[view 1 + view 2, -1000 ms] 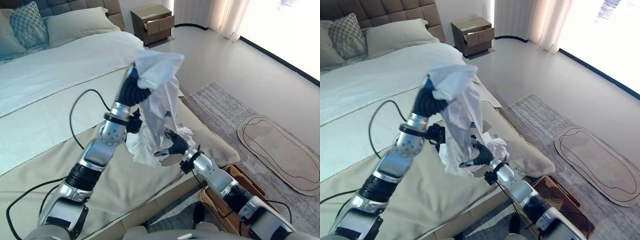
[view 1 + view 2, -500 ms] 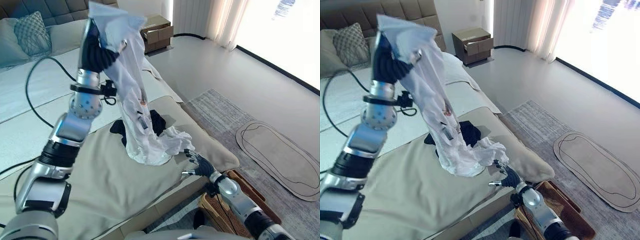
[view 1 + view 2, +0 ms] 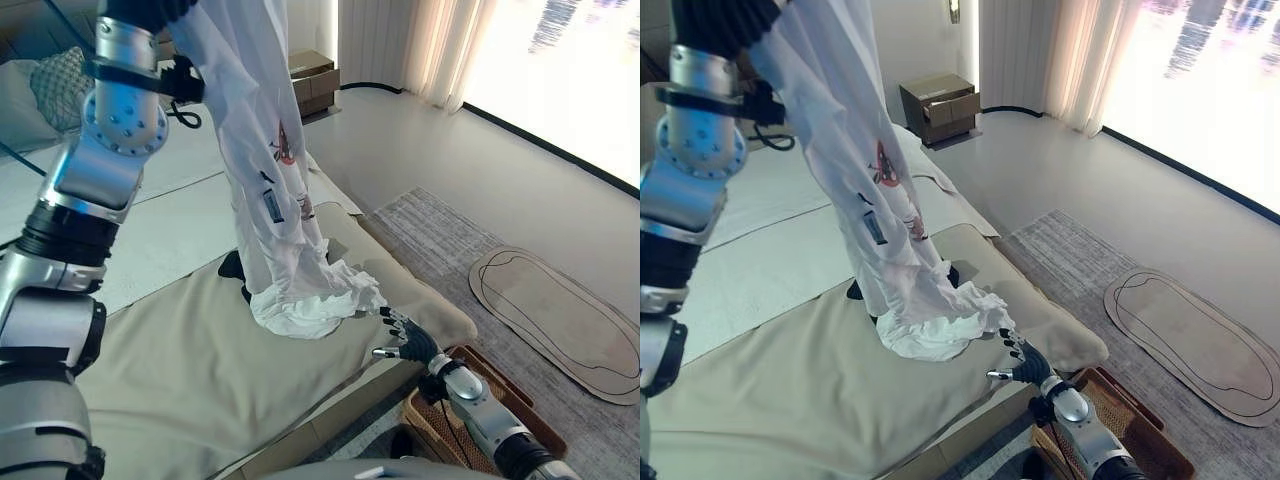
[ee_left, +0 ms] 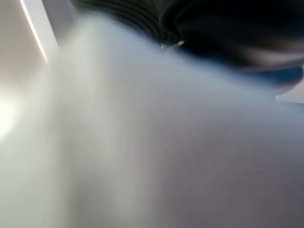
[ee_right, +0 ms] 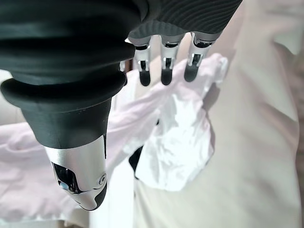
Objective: Pick up clothes into the bucket
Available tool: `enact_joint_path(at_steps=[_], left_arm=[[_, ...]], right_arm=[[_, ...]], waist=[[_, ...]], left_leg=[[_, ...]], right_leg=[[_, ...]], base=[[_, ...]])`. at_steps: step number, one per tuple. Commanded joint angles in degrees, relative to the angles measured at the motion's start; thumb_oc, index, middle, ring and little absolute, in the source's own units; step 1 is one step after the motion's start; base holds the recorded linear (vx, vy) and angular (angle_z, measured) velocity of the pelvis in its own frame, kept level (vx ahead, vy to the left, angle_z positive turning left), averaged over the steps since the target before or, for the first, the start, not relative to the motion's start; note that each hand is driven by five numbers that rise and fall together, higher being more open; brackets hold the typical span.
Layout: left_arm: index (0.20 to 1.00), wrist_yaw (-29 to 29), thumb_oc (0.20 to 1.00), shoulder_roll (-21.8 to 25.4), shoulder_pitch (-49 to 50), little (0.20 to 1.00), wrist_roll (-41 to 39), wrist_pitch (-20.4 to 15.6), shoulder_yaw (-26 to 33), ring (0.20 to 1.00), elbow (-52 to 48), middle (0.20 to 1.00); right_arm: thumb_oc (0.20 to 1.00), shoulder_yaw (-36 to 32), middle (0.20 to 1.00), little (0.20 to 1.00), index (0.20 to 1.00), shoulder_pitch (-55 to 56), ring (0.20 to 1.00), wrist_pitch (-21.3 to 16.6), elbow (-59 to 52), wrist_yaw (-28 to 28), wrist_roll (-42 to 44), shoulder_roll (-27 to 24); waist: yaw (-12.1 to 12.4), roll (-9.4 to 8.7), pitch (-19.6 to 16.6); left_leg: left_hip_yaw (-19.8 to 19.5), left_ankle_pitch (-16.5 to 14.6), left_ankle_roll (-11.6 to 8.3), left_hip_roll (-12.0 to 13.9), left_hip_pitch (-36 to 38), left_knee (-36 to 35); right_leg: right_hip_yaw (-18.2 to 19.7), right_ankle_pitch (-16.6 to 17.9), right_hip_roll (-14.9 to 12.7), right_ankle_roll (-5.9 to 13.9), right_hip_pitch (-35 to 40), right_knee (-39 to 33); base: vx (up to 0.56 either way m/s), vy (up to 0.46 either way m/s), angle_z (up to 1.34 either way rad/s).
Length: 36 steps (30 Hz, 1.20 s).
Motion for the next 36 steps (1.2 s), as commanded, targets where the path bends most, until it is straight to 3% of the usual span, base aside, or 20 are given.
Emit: enact_joint_path(at_steps=[1,7,14,26,27,31,36], left_arm=[[0.2,1.7,0.2,3.63,-11.6,0.2,-4.54,-2.33,-0.37,0.2,5.86,0.2],[0.2,-0.86,0.2,4.67,-24.87,0.2,-16.46,-4.75,-9.8,0.2,13.04,0.2],[0.2,-4.35,0.2,1.45,-28.8,0.2,-28.13,-6.7,-13.0,0.2,11.71,0.2],[0.2,-6.09,0.2,-7.2,-17.44,0.2,-20.99,-5.14,-10.36,0.2,-0.66,0.2],[0.2,-7.05,0.2,-10.44,-14.28,0.2,-20.74,-4.85,-9.27,0.2,-1.88,0.2],[0.2,-8.59,0.2,-16.34,-10.16,0.2,-20.01,-3.9,-7.77,0.2,-2.54,0.2],[0.2,-10.26,0.2,-19.97,-7.42,0.2,-20.36,-3.18,-6.97,0.2,-1.99,0.2]], right_arm=[[1.0,-1.29,1.0,1.0,1.0,-1.5,1.0,-2.63,-2.36,-0.22,2.25,-0.02],[1.0,-1.25,1.0,1.0,1.0,-1.81,1.0,-2.32,-1.2,-0.41,3.4,-0.08],[1.0,-3.36,1.0,1.0,1.0,-2.16,1.0,-2.35,-3.49,-2.1,6.5,0.41],[1.0,-12.33,1.0,1.0,1.0,-4.73,1.0,-5.49,-20.86,-8.09,12.86,1.0],[1.0,-12.73,1.0,1.0,1.0,-6.49,1.0,-5.94,-22.7,-8.39,15.03,1.55],[1.0,-10.72,1.0,1.0,1.0,-10.96,1.0,-5.16,-24.56,-8.13,15.19,0.54],[1.0,-5.86,1.0,1.0,1.0,-17.5,1.0,-3.69,-23.52,-8.19,12.55,0.25]], waist=[[0.23,-1.73,-0.18],[0.19,-1.02,-0.85],[-0.01,-0.7,-1.16],[-1.1,-0.92,-0.73],[-1.26,-1.22,-0.56],[-1.38,-1.63,-0.35],[-1.2,-1.95,-0.18]], left_leg=[[1.3,-3.06,-0.51,0.83,1.25,2.11],[1.39,-2.9,-0.46,0.59,1.78,1.65],[1.41,-2.83,-0.36,0.41,2.05,1.42],[1.64,-3.4,0.16,0.21,2.56,1.82],[1.77,-3.45,0.27,0.28,2.61,1.84],[2.3,-3.42,0.34,0.35,2.85,1.87],[2.93,-3.39,0.43,0.59,3.2,1.89]], right_leg=[[-1.71,-0.95,-4.07,6.23,4.44,0.92],[-1.7,-0.8,-4.1,6.58,4.74,0.85],[-1.67,-0.61,-4.16,6.75,4.79,0.87],[-0.93,-0.76,-4.38,6.57,4.87,1.13],[-0.69,-0.75,-4.42,6.43,4.85,1.12],[-0.13,-0.73,-4.28,6.14,4.73,1.13],[0.64,-0.61,-4.04,5.83,4.5,1.13]], base=[[0.0,0.0,0.0],[0.0,0.0,0.0],[0.0,0.0,0.0],[0.0,0.0,0.0],[0.0,0.0,0.0],[0.0,-0.002,-0.02],[-0.01,-0.012,-0.1]])
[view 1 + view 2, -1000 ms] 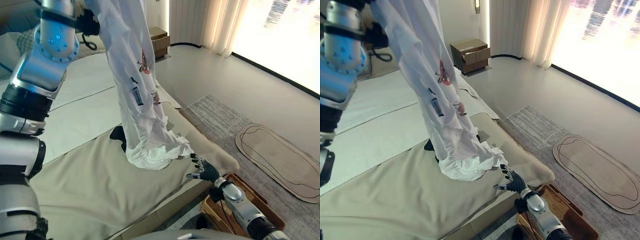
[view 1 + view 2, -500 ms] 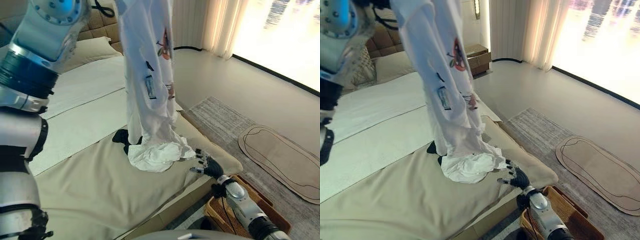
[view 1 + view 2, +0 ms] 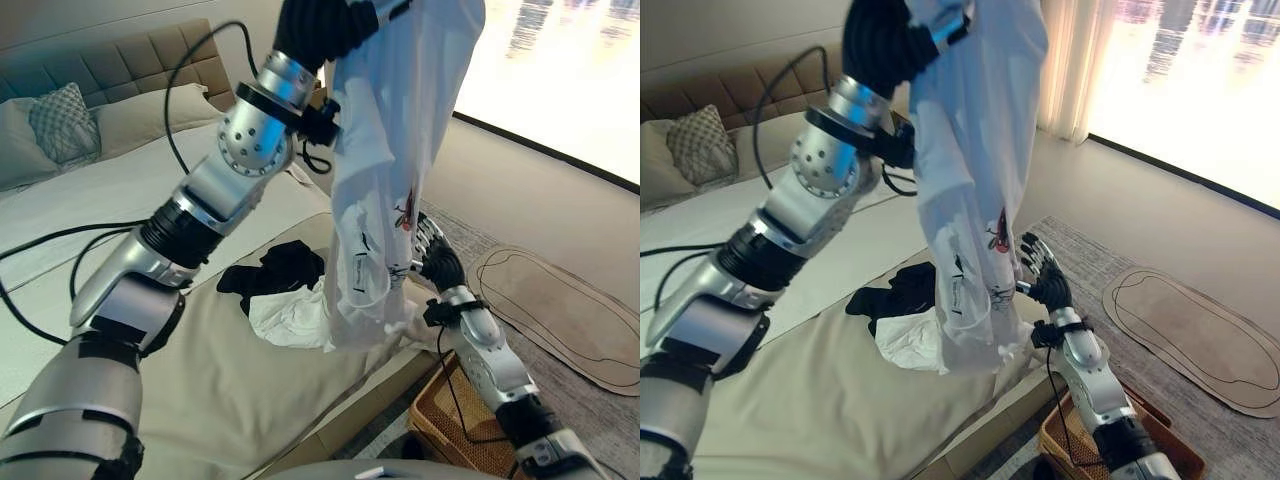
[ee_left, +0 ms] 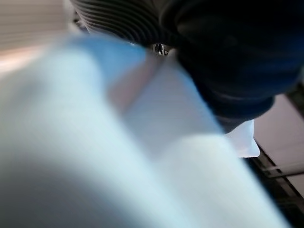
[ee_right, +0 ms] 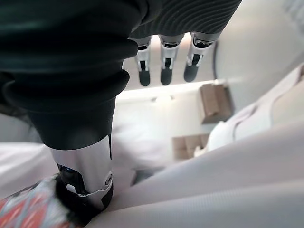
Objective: Pick up clothes into the bucket
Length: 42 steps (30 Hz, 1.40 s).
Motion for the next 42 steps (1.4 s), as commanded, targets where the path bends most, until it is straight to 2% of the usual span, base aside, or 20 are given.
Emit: enact_joint_path(at_steps=[1,6,11,16,17,18,26,27,29,34,42], left_arm=[[0.2,-0.35,0.2,0.06,-5.22,0.2,-0.51,-0.86,4.62,0.2,4.66,0.2],[0.2,-0.53,0.2,-1.16,-4.1,0.2,-0.06,-0.19,5.26,0.2,3.99,0.2],[0.2,-0.59,0.2,-2.09,-3.2,0.2,0.01,0.32,6.02,0.2,3.41,0.2],[0.2,-0.79,0.2,-2.07,-3.36,0.2,-0.49,0.15,6.1,0.2,3.47,0.2],[0.2,-0.86,0.2,-2.27,-3.35,0.2,-0.64,0.02,6.13,0.2,3.79,0.2],[0.2,-0.84,0.2,-2.37,-3.25,0.2,-0.76,-0.05,6.2,0.2,4.2,0.2],[0.2,-1.25,0.2,-1.2,-3.36,0.2,-0.79,-0.67,6.62,0.2,5.11,0.2],[0.2,-1.29,0.2,0.08,-3.12,0.2,-0.31,-0.88,7.06,0.2,5.88,0.2],[0.2,-1.29,0.2,0.05,-3.1,0.2,-0.31,-0.89,7.06,0.2,5.88,0.2],[0.2,-0.71,0.2,4.38,-1.64,0.2,0.57,-1.57,8.99,0.2,7.62,0.2],[0.2,1.75,0.2,8.95,2.88,0.2,5.16,-1.05,13.02,0.2,9.95,0.2]], right_arm=[[1.0,3.07,1.0,1.0,1.0,-9.18,1.0,-1.84,-2.99,0.8,-0.49,1.62],[1.0,9.38,1.0,1.0,1.0,-13.49,1.0,-0.11,-1.33,3.68,4.48,4.57],[1.0,15.19,1.0,1.0,1.0,-15.33,1.0,1.74,-2.9,10.01,12.49,6.62],[1.0,18.3,1.0,1.0,1.0,-17.6,1.0,2.2,-2.2,12.5,14.89,7.2],[0.457,19.66,0.457,0.457,0.457,-18.46,0.457,2.52,-1.4,13.87,15.1,7.43],[0.2,20.05,0.2,0.2,0.2,-18.92,0.2,2.64,-0.47,14.11,15.01,7.51],[0.2,19.27,0.2,0.2,0.2,-17.16,0.2,2.4,2.42,14.34,15.0,6.47],[0.2,16.15,0.2,0.2,0.2,-13.89,0.2,2.02,3.11,13.8,15.4,4.82],[0.2,16.12,0.2,0.2,0.2,-13.83,0.2,2.04,3.07,13.8,15.4,4.79],[0.2,7.14,0.2,0.2,0.2,-5.38,0.2,0.71,5.93,10.81,14.78,2.39],[0.2,-3.35,0.2,0.2,0.2,3.5,0.2,-1.19,4.75,9.65,20.9,3.14]], waist=[[0.52,-3.97,1.62],[0.78,-4.24,1.89],[1.17,-4.39,2.09],[1.58,-4.55,2.21],[1.78,-4.62,2.24],[1.89,-4.68,2.22],[2.07,-4.69,2.33],[1.86,-4.69,2.34],[1.88,-4.68,2.32],[1.29,-4.59,2.32],[0.22,-4.62,2.31]], left_leg=[[1.42,-3.33,0.45,0.67,2.24,1.94],[1.58,-3.22,0.39,0.73,2.27,2.02],[1.52,-3.03,0.33,0.71,2.04,1.99],[1.38,-3.06,0.32,0.65,1.82,2.15],[1.45,-3.09,0.3,0.64,1.77,2.15],[1.44,-3.12,0.31,0.6,1.75,2.16],[1.37,-3.33,0.36,0.39,1.6,2.49],[1.3,-3.37,0.39,0.29,1.69,2.42],[1.29,-3.38,0.39,0.29,1.7,2.42],[1.25,-3.57,0.4,0.21,1.82,2.41],[1.37,-3.71,0.25,0.47,1.96,2.39]], right_leg=[[-0.32,-0.49,-4.09,5.62,4.39,1.02],[-0.21,-0.41,-4.05,5.41,4.41,1.0],[-0.55,-0.43,-4.11,5.27,4.4,1.01],[-0.83,-0.38,-4.25,5.31,4.52,0.99],[-1.0,-0.34,-4.29,5.38,4.51,0.95],[-1.02,-0.31,-4.3,5.41,4.49,0.93],[-1.38,-0.36,-4.5,5.59,4.69,1.07],[-1.58,-0.42,-4.58,5.7,4.84,1.12],[-1.59,-0.43,-4.58,5.7,4.85,1.12],[-1.75,-0.53,-4.59,5.84,4.96,1.18],[-1.54,-0.85,-4.36,5.85,4.97,1.26]], base=[[-0.01,-0.01,-0.1],[-0.01,-0.016,-0.09],[0.0,0.0,0.0],[0.0,0.0,0.0],[0.0,0.0,0.0],[0.0,0.0,0.0],[0.0,0.001,0.0],[0.0,0.0,0.0],[0.01,0.002,0.03],[0.01,0.004,0.02],[0.0,0.0,0.0]])
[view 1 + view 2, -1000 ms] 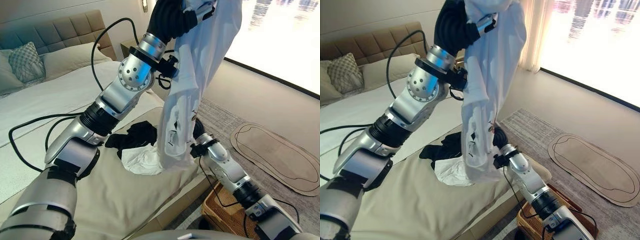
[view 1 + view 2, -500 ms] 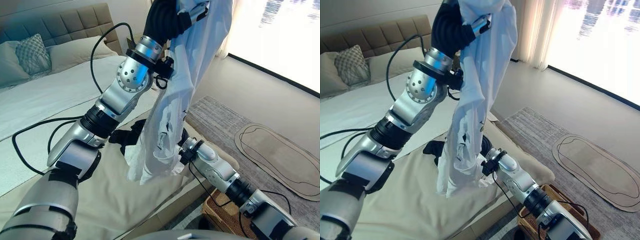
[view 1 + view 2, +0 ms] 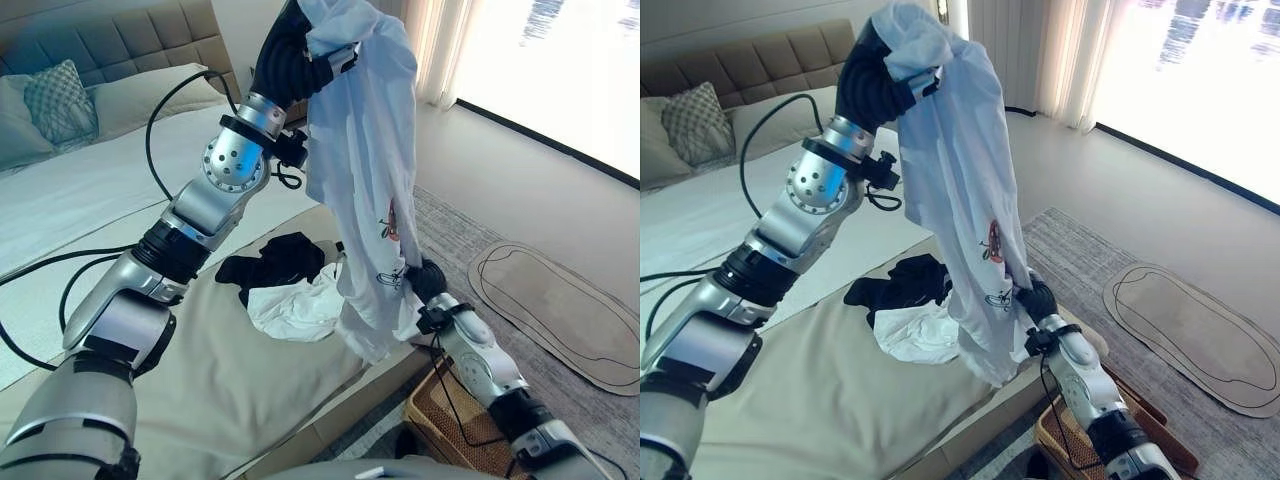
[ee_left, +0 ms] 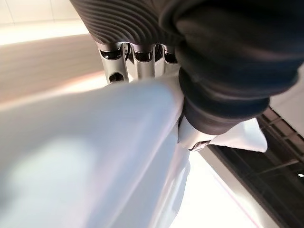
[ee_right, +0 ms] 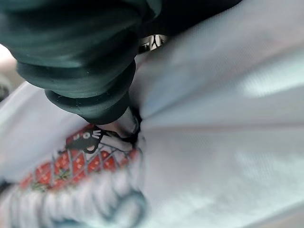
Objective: Pick up clothes into the bucket
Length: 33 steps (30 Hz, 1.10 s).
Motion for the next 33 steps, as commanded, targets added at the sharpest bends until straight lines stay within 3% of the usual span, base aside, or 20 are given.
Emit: enact_joint_path(at_steps=[1,6,9,11,12,13,14,16,23,31,33], left_arm=[[0.2,4.7,0.2,4.9,-3.83,0.2,4.33,-2.15,10.48,0.2,5.7,0.2],[0.2,7.9,0.2,4.29,4.7,0.2,12.12,0.39,15.03,0.2,12.21,0.2],[0.2,8.02,0.2,0.39,12.13,0.2,12.22,1.27,18.45,0.2,16.11,0.2],[0.495,6.47,0.495,-4.6,17.58,0.495,9.95,2.08,19.6,0.495,19.65,0.495],[0.561,6.45,0.561,-4.65,17.65,0.561,9.94,2.07,19.62,0.561,19.63,0.561],[0.818,6.45,0.818,-4.65,17.66,0.818,9.94,2.07,19.63,0.818,19.63,0.818],[1.0,5.41,1.0,-6.85,19.57,1.0,9.08,2.51,19.35,1.0,20.75,1.0],[1.0,0.42,1.0,-13.46,25.55,1.0,5.36,3.58,17.46,1.0,22.78,1.0],[1.0,-4.31,1.0,-19.38,31.82,1.0,4.27,5.51,13.58,1.0,23.94,1.0],[1.0,-9.32,1.0,-20.54,38.19,1.0,0.4,6.0,11.73,1.0,19.43,1.0],[1.0,-11.34,1.0,-20.19,41.78,1.0,-1.53,6.02,12.03,1.0,17.07,1.0]], right_arm=[[0.2,-3.69,0.2,0.2,0.2,0.85,0.2,-3.91,-2.61,-0.59,5.83,2.5],[0.2,-6.74,0.2,0.2,0.2,1.92,0.2,-5.81,-5.81,-0.65,9.75,3.27],[0.2,-7.78,0.2,0.2,0.2,2.0,0.2,-6.43,-7.38,-0.6,11.92,3.87],[0.2,-8.55,0.2,0.2,0.2,1.85,0.2,-7.27,-8.87,-1.01,13.26,4.44],[0.2,-8.54,0.2,0.2,0.2,1.93,0.2,-7.26,-8.91,-1.02,13.26,4.39],[0.2,-8.54,0.2,0.2,0.2,1.94,0.2,-7.26,-8.91,-1.02,13.26,4.38],[0.2,-8.94,0.2,0.2,0.2,1.74,0.2,-7.59,-9.34,-1.25,13.78,4.57],[0.2,-10.58,0.2,0.2,0.2,0.74,0.2,-8.62,-10.87,-2.35,14.97,5.15],[0.2,-15.81,0.2,0.2,0.2,-1.39,0.2,-11.83,-12.0,-6.29,17.34,5.88],[0.2,-22.94,0.2,0.2,0.2,-3.62,0.2,-14.06,-12.92,-10.54,15.25,2.59],[0.2,-26.89,0.2,0.2,0.2,-5.26,0.2,-15.41,-11.92,-12.81,14.1,-0.69]], waist=[[-1.21,-3.97,-0.88],[-1.99,-4.28,-0.71],[-2.38,-4.65,-0.67],[-2.77,-4.89,-0.53],[-2.76,-4.84,-0.58],[-2.76,-4.84,-0.59],[-2.85,-4.97,-0.48],[-3.18,-5.35,-0.38],[-3.45,-5.79,-0.17],[-3.22,-6.05,-0.44],[-2.96,-6.3,-0.45]], left_leg=[[1.21,-3.46,0.41,-0.32,1.29,2.43],[1.66,-3.69,0.34,-0.15,1.51,2.66],[2.01,-3.81,0.34,-0.11,1.71,2.7],[2.18,-3.93,0.34,0.04,1.68,2.85],[2.19,-3.95,0.34,0.05,1.69,2.86],[2.19,-3.95,0.34,0.06,1.68,2.86],[2.18,-3.95,0.38,0.05,1.62,2.88],[2.21,-4.05,0.53,0.1,1.67,2.85],[2.48,-4.31,0.87,0.12,1.62,2.84],[2.74,-4.71,1.15,0.07,1.64,2.92],[2.71,-4.89,1.25,0.04,1.48,3.08]], right_leg=[[-1.4,-0.26,-5.03,5.17,4.28,1.34],[-0.69,-0.5,-4.82,4.93,3.98,1.49],[-0.28,-0.58,-4.72,4.73,3.85,1.54],[-0.07,-0.71,-4.68,4.53,3.71,1.65],[-0.07,-0.72,-4.66,4.53,3.71,1.66],[-0.07,-0.72,-4.66,4.53,3.7,1.66],[0.01,-0.7,-4.66,4.44,3.69,1.68],[0.37,-0.69,-4.64,4.23,3.55,1.78],[1.13,-0.35,-4.47,4.13,2.91,1.97],[1.65,-0.28,-4.41,4.09,2.73,2.05],[1.85,-0.19,-4.3,4.17,2.57,2.05]], base=[[0.0,0.0,0.0],[0.0,-0.002,-0.02],[0.0,-0.004,-0.1],[-0.01,0.004,-0.12],[0.0,0.001,-0.04],[0.0,0.0,0.0],[0.0,0.0,0.0],[0.0,0.0,0.0],[0.0,0.0,0.0],[0.0,0.0,-0.06],[0.0,-0.003,-0.02]])
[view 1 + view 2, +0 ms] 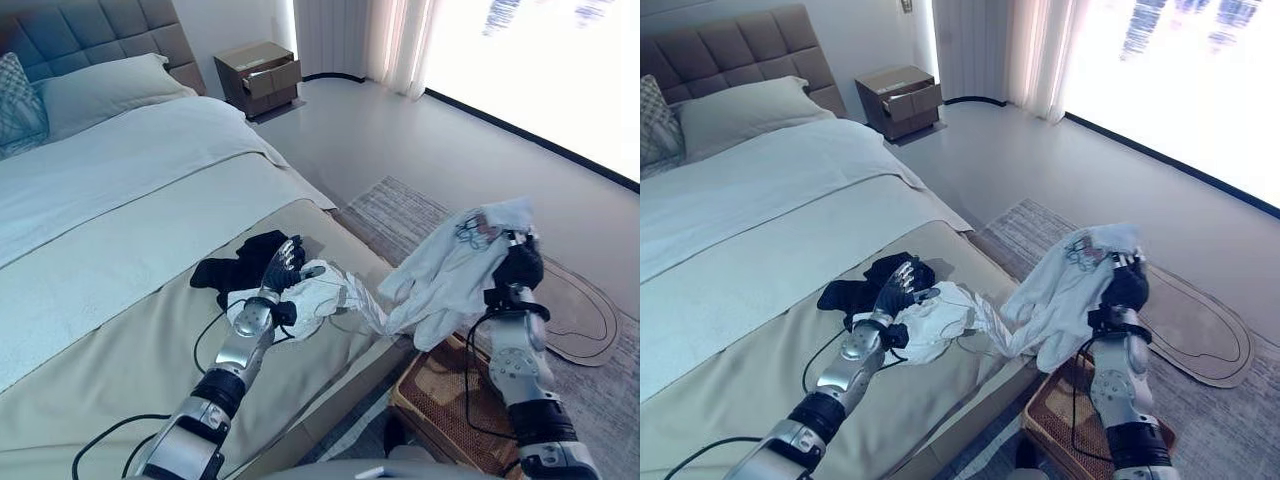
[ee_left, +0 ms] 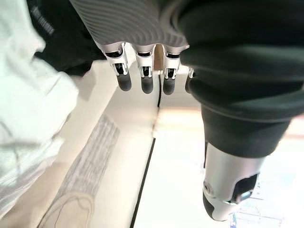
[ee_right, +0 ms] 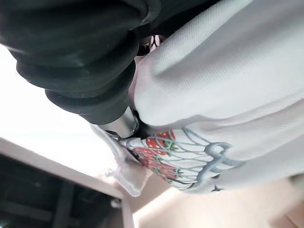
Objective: Pick up clothes into the bucket
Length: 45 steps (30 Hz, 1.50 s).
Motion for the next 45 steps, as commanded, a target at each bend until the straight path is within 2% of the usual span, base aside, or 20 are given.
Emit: enact_joint_path(at_steps=[1,2,6,7,11,16,18,23,25,27,31,36,41,45], left_arm=[[1.0,-3.35,1.0,3.8,0.66,1.0,-3.29,-2.68,0.45,1.0,-2.81,1.0],[1.0,-3.62,1.0,4.78,2.99,1.0,-2.91,-3.1,1.74,1.0,-4.75,1.0],[1.0,-3.51,1.0,5.25,5.7,1.0,-3.16,-3.7,4.16,1.0,-5.87,1.0],[1.0,-3.66,1.0,5.94,7.68,1.0,-3.03,-4.15,6.11,1.0,-6.53,1.0],[1.0,-2.56,1.0,6.46,11.16,1.0,-3.16,-5.31,10.94,1.0,-7.42,1.0],[1.0,-1.66,1.0,4.85,14.28,1.0,-7.05,-6.82,16.25,1.0,-8.9,1.0],[1.0,-1.37,1.0,4.38,14.92,1.0,-7.8,-7.34,17.62,1.0,-9.25,1.0],[1.0,-0.23,1.0,3.24,15.21,1.0,-9.2,-8.73,20.66,1.0,-10.3,1.0],[1.0,0.27,1.0,3.28,14.92,1.0,-8.72,-9.24,21.45,1.0,-10.68,1.0],[1.0,0.29,1.0,3.3,15.01,1.0,-8.24,-9.81,22.41,1.0,-11.69,1.0],[1.0,0.54,1.0,3.18,14.83,1.0,-7.46,-10.66,23.04,1.0,-13.16,1.0],[1.0,0.75,1.0,3.6,15.01,1.0,-8.03,-12.54,23.28,1.0,-15.29,1.0],[1.0,1.22,1.0,3.67,15.56,1.0,-8.04,-13.68,23.65,1.0,-16.33,1.0],[1.0,1.35,1.0,3.75,13.85,1.0,-10.22,-14.75,22.6,1.0,-17.33,1.0]], right_arm=[[0.2,-7.14,0.2,0.2,0.2,-7.2,0.2,-6.28,-3.9,-2.17,-1.94,-3.47],[0.2,-9.21,0.2,0.2,0.2,-7.45,0.2,-6.77,-3.37,-2.88,-2.61,-5.94],[0.2,-11.98,0.2,0.2,0.2,-6.99,0.2,-7.29,-3.12,-3.6,-3.43,-8.76],[0.2,-14.1,0.2,0.2,0.2,-6.6,0.2,-7.74,-2.22,-3.7,-3.11,-11.18],[0.2,-18.11,0.2,0.2,0.2,-3.79,0.2,-7.71,-1.73,-2.79,-1.43,-15.66],[0.2,-22.24,0.2,0.2,0.2,-1.04,0.2,-8.47,-2.77,-1.89,-0.26,-17.46],[0.2,-22.61,0.2,0.2,0.2,-0.22,0.2,-8.59,-3.27,-1.24,-0.01,-17.01],[0.2,-20.9,0.2,0.2,0.2,3.56,0.2,-5.99,-5.25,0.33,-3.67,-14.43],[0.2,-19.54,0.2,0.2,0.2,5.21,0.2,-4.6,-6.26,0.24,-7.46,-12.39],[0.2,-18.11,0.2,0.2,0.2,7.73,0.2,-2.43,-7.23,-0.63,-14.76,-10.89],[0.2,-15.06,0.2,0.2,0.2,9.75,0.2,-0.77,-6.48,-1.24,-20.87,-7.47],[0.2,-10.2,0.2,0.2,0.2,9.84,0.2,0.14,4.27,-2.86,-24.42,-3.9],[0.2,-7.77,0.2,0.2,0.2,8.25,0.2,0.93,9.89,-3.79,-28.11,-3.58],[0.2,-4.85,0.2,0.2,0.2,5.49,0.2,1.86,14.97,-7.62,-35.83,-5.05]], waist=[[-0.18,-4.36,-1.8],[0.11,-4.6,-1.79],[0.29,-4.87,-1.78],[0.35,-5.18,-1.75],[0.37,-5.74,-1.6],[0.27,-6.12,-1.3],[0.26,-6.25,-1.19],[0.1,-6.44,-0.92],[0.02,-6.43,-0.66],[-0.16,-6.37,-0.32],[-0.31,-6.23,0.45],[0.06,-5.62,3.01],[0.55,-5.29,5.77],[0.58,-5.06,9.8]], left_leg=[[-0.03,-4.1,0.98,0.01,0.32,3.14],[0.01,-4.14,1.0,0.05,0.24,3.14],[0.01,-4.14,0.94,0.2,0.08,3.2],[0.02,-4.15,0.88,0.29,-0.07,3.27],[0.15,-4.1,0.75,0.48,-0.17,3.39],[0.47,-4.22,0.67,0.56,-0.23,3.59],[0.64,-4.34,0.67,0.53,-0.3,3.76],[0.88,-4.52,0.77,0.43,-0.37,4.13],[0.89,-4.57,0.8,0.43,-0.56,4.38],[0.91,-4.59,0.82,0.46,-0.86,4.68],[0.68,-4.81,0.9,0.45,-1.58,5.54],[0.51,-6.19,1.62,-0.2,-3.26,8.84],[0.96,-8.19,2.15,-0.58,-5.81,13.78],[0.49,-10.37,2.44,-0.08,-11.19,20.86]], right_leg=[[-0.97,-0.15,-4.46,4.15,3.12,2.1],[-0.92,-0.13,-4.37,4.12,3.03,2.06],[-0.88,-0.2,-4.24,4.1,2.84,2.11],[-0.77,-0.28,-4.15,4.08,2.73,2.17],[-0.58,-0.32,-3.94,4.0,2.47,2.38],[-0.42,-0.36,-3.85,4.07,2.19,2.45],[-0.29,-0.37,-3.84,4.05,2.1,2.49],[0.08,-0.39,-3.85,3.92,1.84,2.69],[0.14,-0.52,-3.84,3.84,1.7,2.82],[0.23,-0.57,-3.91,3.79,1.53,2.97],[0.33,-0.82,-4.06,3.65,1.01,3.5],[0.81,-1.35,-5.13,3.61,-0.17,5.96],[2.23,-1.78,-5.99,3.51,-2.5,8.83],[3.4,-3.23,-6.48,2.81,-6.57,13.07]], base=[[0.0,0.0,0.0],[0.0,0.0,0.0],[0.0,0.0,0.0],[0.0,0.0,0.0],[0.0,-0.002,-0.01],[-0.01,-0.002,-0.05],[-0.01,-0.006,-0.09],[-0.01,-0.009,-0.05],[0.0,0.0,0.0],[0.0,0.0,0.0],[0.0,0.0,0.0],[-0.02,0.004,0.01],[-0.05,0.012,-0.1],[-0.15,0.003,-0.08]])
